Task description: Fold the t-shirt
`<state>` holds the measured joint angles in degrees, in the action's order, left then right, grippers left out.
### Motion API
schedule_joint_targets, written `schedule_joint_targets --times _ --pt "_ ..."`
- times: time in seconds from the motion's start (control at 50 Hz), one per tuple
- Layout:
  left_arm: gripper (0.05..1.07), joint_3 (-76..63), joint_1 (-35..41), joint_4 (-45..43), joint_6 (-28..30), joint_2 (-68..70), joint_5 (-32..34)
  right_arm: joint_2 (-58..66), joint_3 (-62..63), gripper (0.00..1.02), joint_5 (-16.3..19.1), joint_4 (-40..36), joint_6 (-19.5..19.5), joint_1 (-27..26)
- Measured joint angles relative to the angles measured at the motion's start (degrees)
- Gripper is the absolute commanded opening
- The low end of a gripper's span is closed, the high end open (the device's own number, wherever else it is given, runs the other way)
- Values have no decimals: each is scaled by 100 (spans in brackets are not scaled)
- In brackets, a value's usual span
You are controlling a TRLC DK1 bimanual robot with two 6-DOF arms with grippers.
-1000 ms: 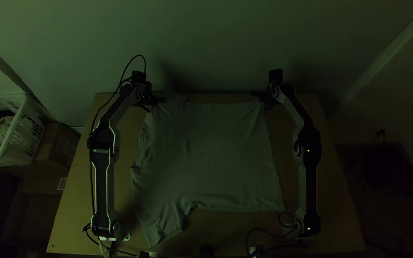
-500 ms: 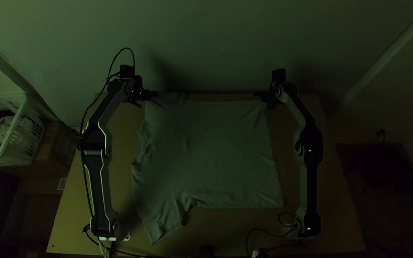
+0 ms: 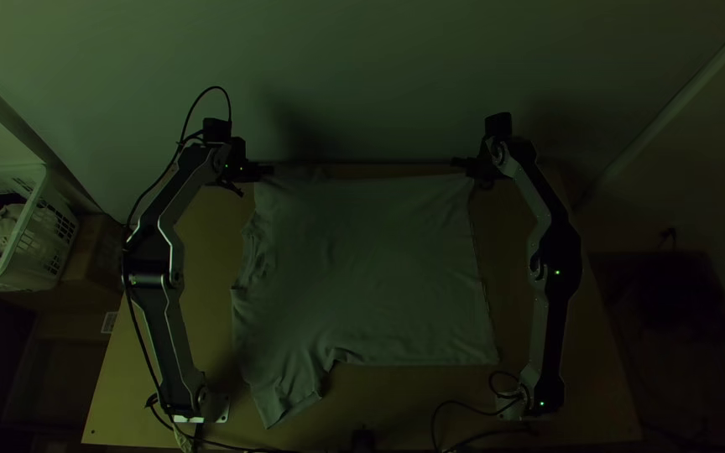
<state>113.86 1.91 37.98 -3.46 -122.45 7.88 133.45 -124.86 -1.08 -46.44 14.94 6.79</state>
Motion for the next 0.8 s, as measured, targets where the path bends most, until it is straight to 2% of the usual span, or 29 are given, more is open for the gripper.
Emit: schedule_joint_targets --times 0.32,0.8 --pt "8 -1408 0 -525 0 866 9 -553 859 3 -63 11 -79 55" --pt "8 -2988 -46 -898 4 2225 11 -1945 2566 3 -63 520 -197 109"
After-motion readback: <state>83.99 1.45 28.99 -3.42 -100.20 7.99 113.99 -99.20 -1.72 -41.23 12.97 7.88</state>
